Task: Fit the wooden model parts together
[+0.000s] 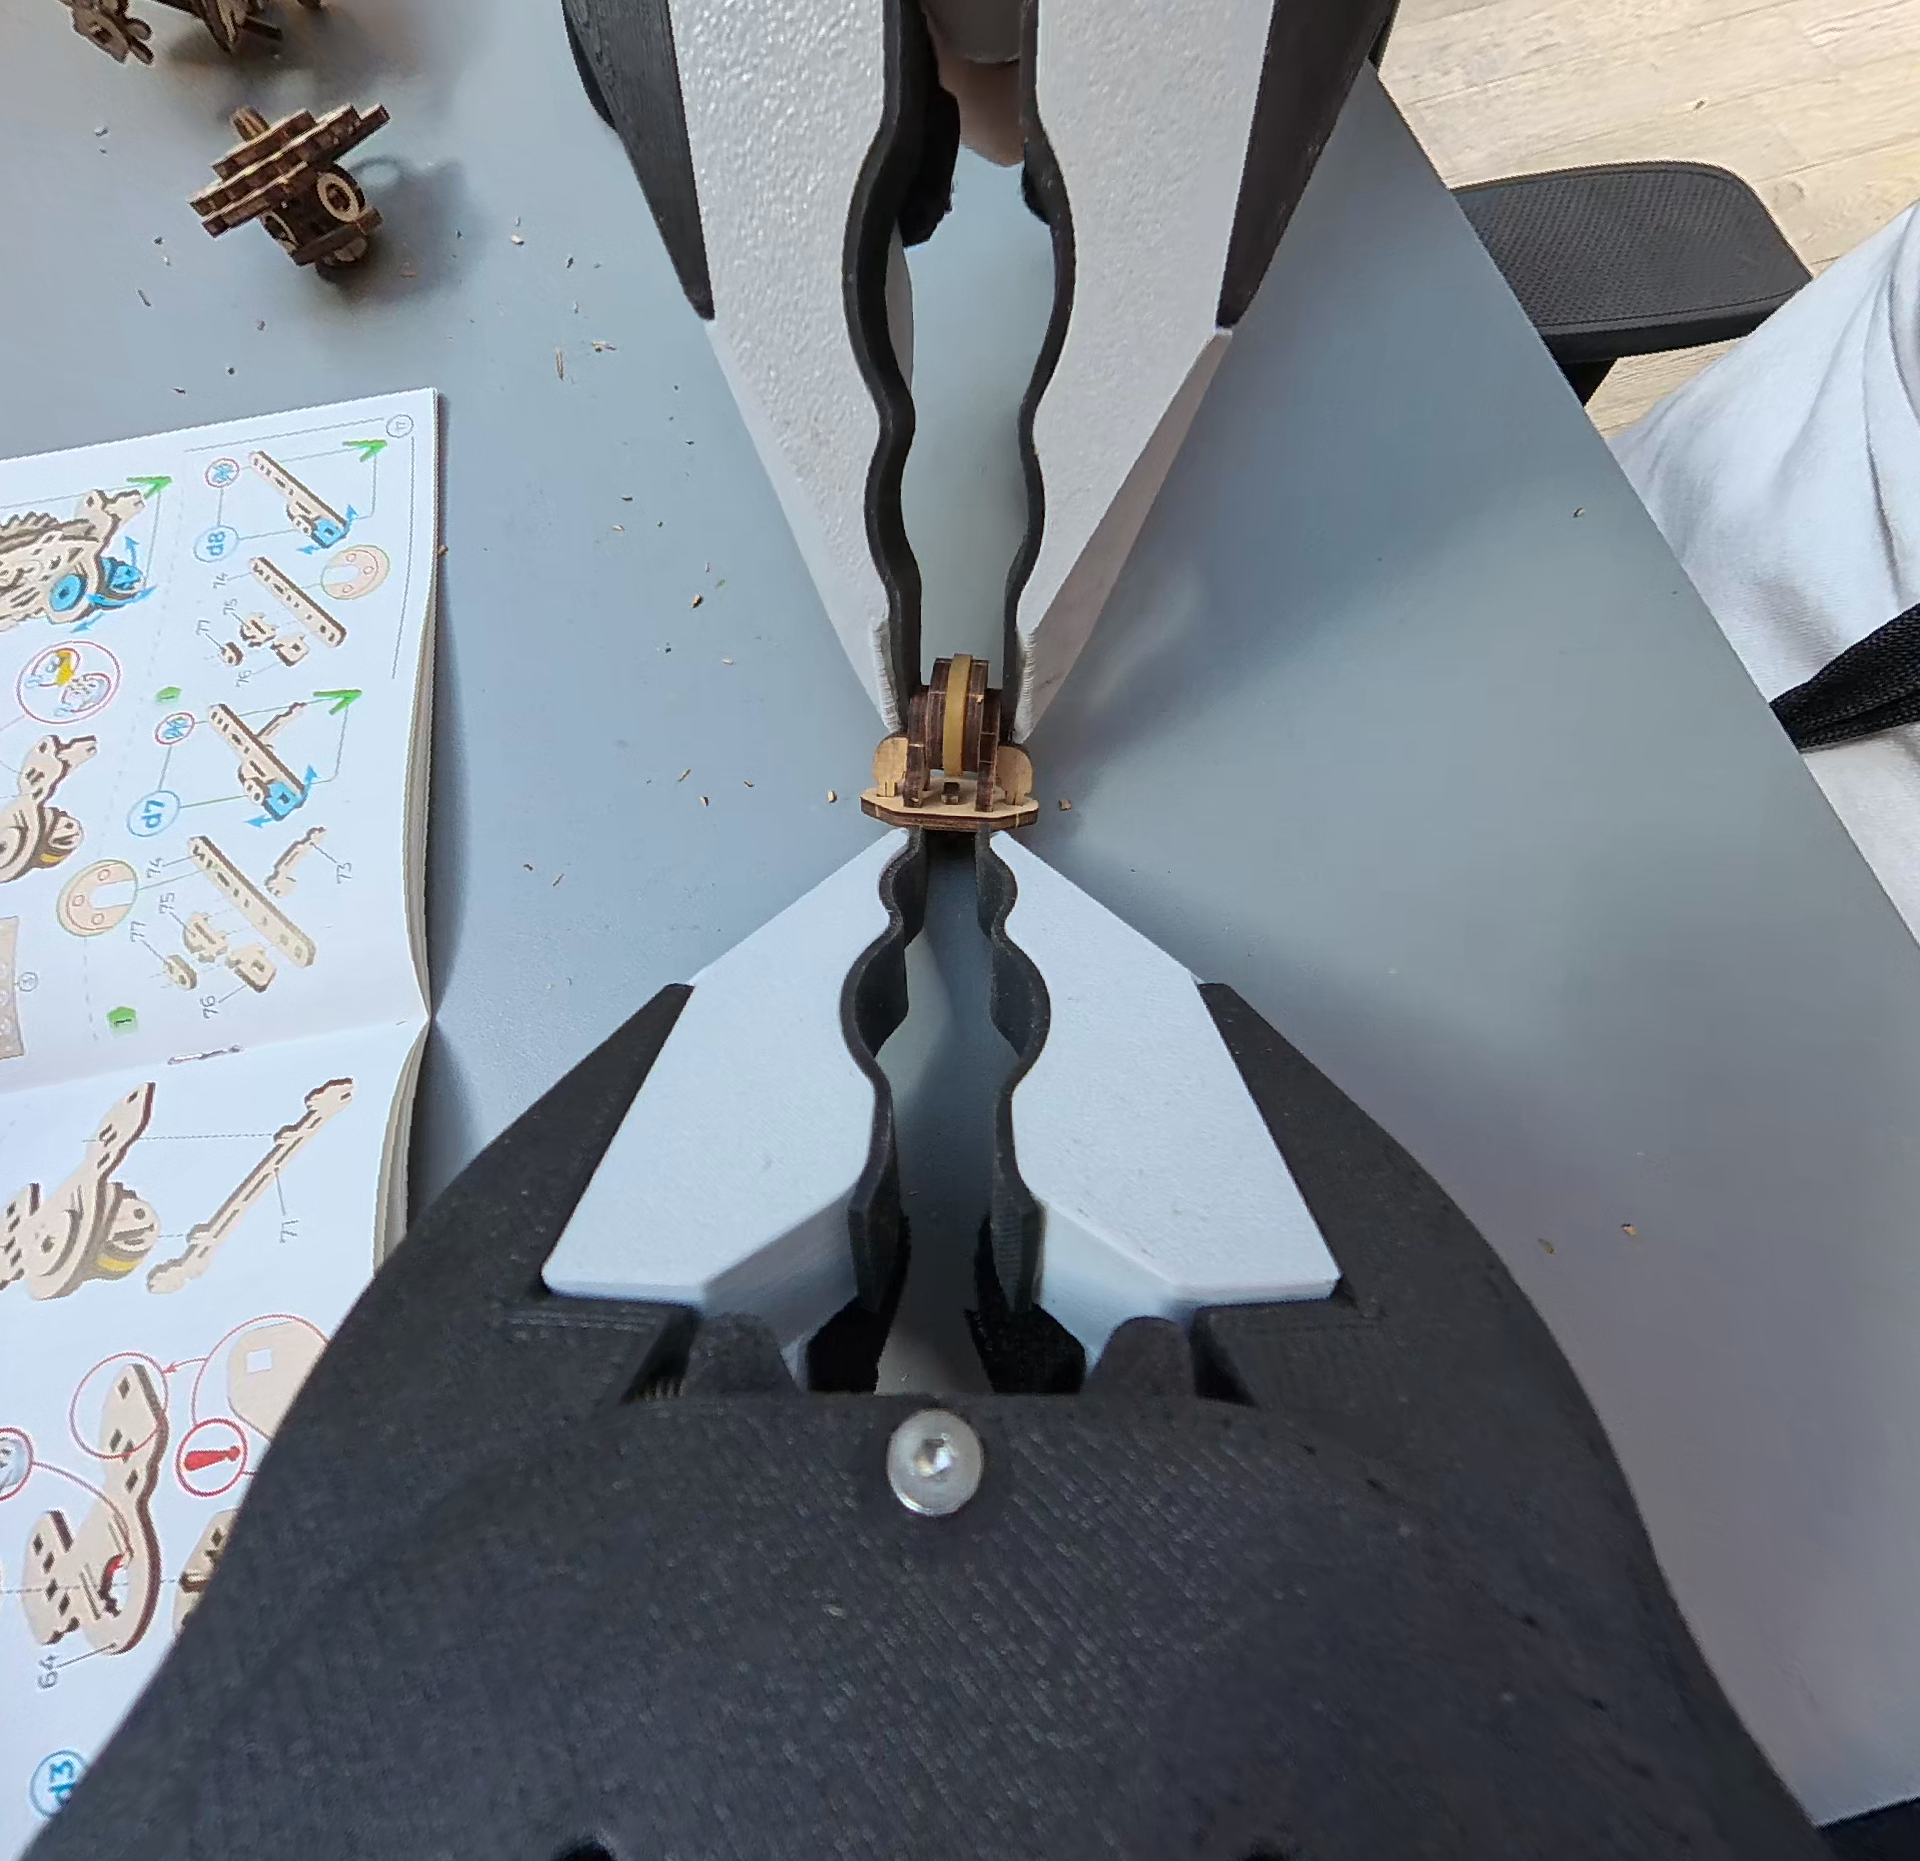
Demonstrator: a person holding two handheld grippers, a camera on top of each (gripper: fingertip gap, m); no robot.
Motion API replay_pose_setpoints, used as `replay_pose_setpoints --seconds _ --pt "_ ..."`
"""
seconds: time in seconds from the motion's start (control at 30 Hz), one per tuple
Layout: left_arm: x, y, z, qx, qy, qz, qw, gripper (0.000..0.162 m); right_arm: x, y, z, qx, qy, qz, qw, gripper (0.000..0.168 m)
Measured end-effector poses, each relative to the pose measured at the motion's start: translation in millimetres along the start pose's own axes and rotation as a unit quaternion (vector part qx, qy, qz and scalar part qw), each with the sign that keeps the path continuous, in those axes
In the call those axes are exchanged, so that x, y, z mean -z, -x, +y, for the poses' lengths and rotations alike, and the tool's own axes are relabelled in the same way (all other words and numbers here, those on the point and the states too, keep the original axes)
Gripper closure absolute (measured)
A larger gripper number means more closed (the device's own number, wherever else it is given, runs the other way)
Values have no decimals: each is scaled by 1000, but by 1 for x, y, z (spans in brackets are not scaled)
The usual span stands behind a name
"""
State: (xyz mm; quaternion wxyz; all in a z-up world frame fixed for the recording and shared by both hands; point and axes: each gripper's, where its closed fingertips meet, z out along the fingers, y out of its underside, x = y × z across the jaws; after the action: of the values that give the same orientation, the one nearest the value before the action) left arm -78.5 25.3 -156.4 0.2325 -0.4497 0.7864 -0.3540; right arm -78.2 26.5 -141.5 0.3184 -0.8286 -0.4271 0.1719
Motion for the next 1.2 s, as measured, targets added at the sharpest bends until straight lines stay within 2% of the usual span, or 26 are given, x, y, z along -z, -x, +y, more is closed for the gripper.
replay_pose_setpoints --seconds 0.27,0.5,0.83,1.07,1.2 --pt "0 0 0 -3 0 -2 1000 156 0 0 0 20 6 8 1000 155" --pt "0 0 0 -2 1 -3 1000 156 -1 -2 0 37 23 -58 997 155" --pt "0 0 0 -5 0 -3 1000 157 0 0 -1 37 -7 -13 999 155" --pt "0 0 0 -4 1 -6 1000 157 -1 -1 -1 54 20 -62 996 155" --pt "0 1 0 -4 1 -5 1000 157 -1 -1 -1 41 -2 -60 997 155"
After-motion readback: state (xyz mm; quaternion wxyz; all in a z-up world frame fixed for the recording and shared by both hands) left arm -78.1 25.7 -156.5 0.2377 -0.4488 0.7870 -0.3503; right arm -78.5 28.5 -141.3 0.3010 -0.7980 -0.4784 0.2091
